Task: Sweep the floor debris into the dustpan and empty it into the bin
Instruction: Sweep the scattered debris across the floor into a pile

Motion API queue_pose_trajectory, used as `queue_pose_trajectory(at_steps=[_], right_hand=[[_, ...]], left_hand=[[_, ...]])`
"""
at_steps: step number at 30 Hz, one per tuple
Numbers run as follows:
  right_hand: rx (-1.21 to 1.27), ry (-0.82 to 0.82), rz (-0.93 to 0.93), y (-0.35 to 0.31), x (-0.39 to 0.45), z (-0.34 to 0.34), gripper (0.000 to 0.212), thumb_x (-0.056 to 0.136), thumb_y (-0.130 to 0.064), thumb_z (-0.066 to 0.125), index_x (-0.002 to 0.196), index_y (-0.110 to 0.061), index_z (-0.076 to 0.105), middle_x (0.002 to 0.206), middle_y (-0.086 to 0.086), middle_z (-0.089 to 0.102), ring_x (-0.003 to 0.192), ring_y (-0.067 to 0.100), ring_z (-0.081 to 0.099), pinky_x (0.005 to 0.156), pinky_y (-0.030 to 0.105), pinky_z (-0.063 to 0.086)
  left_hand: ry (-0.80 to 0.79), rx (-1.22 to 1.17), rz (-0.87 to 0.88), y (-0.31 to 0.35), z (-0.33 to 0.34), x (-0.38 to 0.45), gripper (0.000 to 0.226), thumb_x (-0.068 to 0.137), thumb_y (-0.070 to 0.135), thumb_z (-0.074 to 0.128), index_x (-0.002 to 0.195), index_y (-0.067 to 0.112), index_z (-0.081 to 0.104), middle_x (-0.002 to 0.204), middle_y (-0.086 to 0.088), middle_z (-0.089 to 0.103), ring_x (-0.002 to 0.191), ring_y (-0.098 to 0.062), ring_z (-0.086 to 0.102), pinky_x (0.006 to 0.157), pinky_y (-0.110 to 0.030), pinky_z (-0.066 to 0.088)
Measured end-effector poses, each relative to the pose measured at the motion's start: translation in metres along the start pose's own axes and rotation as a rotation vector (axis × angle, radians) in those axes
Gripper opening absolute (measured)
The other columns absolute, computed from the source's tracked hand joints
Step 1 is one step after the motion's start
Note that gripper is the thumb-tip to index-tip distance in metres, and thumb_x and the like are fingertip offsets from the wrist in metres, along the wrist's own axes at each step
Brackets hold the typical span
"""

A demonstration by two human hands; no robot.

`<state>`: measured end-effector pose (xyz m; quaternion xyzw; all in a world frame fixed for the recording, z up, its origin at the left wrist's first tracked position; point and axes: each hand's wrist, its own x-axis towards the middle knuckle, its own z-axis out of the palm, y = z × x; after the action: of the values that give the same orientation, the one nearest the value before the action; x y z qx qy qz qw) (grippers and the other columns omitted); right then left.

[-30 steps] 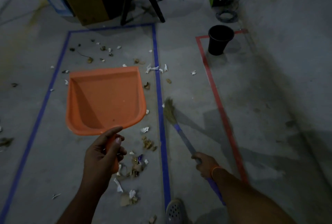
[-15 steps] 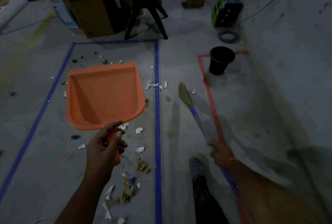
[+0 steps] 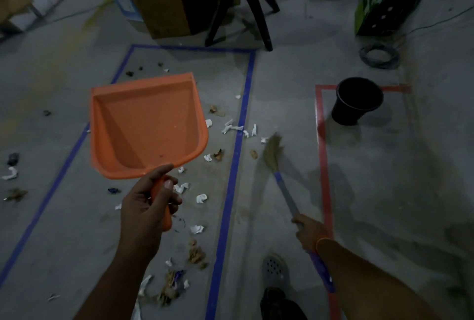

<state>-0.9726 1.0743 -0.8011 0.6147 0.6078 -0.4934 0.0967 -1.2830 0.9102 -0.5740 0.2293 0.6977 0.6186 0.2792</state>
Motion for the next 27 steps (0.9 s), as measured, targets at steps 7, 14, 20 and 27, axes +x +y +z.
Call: queue_pose_trajectory(at_steps=[7, 14, 20, 27], right_hand=[[-0.132, -0.239, -0.226, -0.073, 0.024, 0.003, 0.036, 0.085, -0.002, 0.056, 0.110, -0.027, 0.063, 0.096, 0.012, 0.063, 0.049, 0.011, 0.051, 0.044, 0.018, 0.044], [-0.212, -0.176, -0.349, -0.086, 0.043, -0.039, 0.036, 0.087, -0.010, 0.061, 0.112, -0.036, 0.063, 0.093, 0.003, 0.065, 0.047, 0.009, 0.057, 0.045, 0.020, 0.049], [-0.055, -0.003, -0.189, -0.119, 0.077, -0.066, 0.039, 0.084, 0.001, 0.057, 0.096, -0.035, 0.063, 0.074, 0.011, 0.061, 0.046, 0.019, 0.054, 0.042, 0.030, 0.051], [0.011, -0.005, -0.030, -0.155, 0.126, -0.055, 0.033, 0.084, 0.004, 0.057, 0.104, -0.022, 0.063, 0.084, 0.017, 0.061, 0.050, 0.023, 0.056, 0.044, 0.028, 0.051]], left_hand=[[0.075, -0.020, -0.008, 0.015, 0.018, 0.036, 0.029, 0.100, 0.004, 0.057, 0.121, 0.019, 0.070, 0.098, -0.008, 0.069, 0.066, -0.020, 0.063, 0.055, -0.027, 0.050], [0.136, -0.037, -0.004, 0.022, 0.009, 0.074, 0.030, 0.101, 0.007, 0.058, 0.115, 0.028, 0.073, 0.098, -0.007, 0.070, 0.067, -0.021, 0.064, 0.056, -0.030, 0.053], [0.164, -0.065, -0.010, 0.025, 0.002, 0.115, 0.031, 0.101, 0.005, 0.057, 0.116, 0.027, 0.072, 0.097, -0.005, 0.070, 0.066, -0.019, 0.063, 0.056, -0.029, 0.053], [0.174, -0.023, -0.022, 0.017, -0.018, 0.150, 0.028, 0.101, 0.004, 0.056, 0.123, 0.017, 0.068, 0.096, -0.003, 0.071, 0.065, -0.020, 0.064, 0.056, -0.030, 0.052]])
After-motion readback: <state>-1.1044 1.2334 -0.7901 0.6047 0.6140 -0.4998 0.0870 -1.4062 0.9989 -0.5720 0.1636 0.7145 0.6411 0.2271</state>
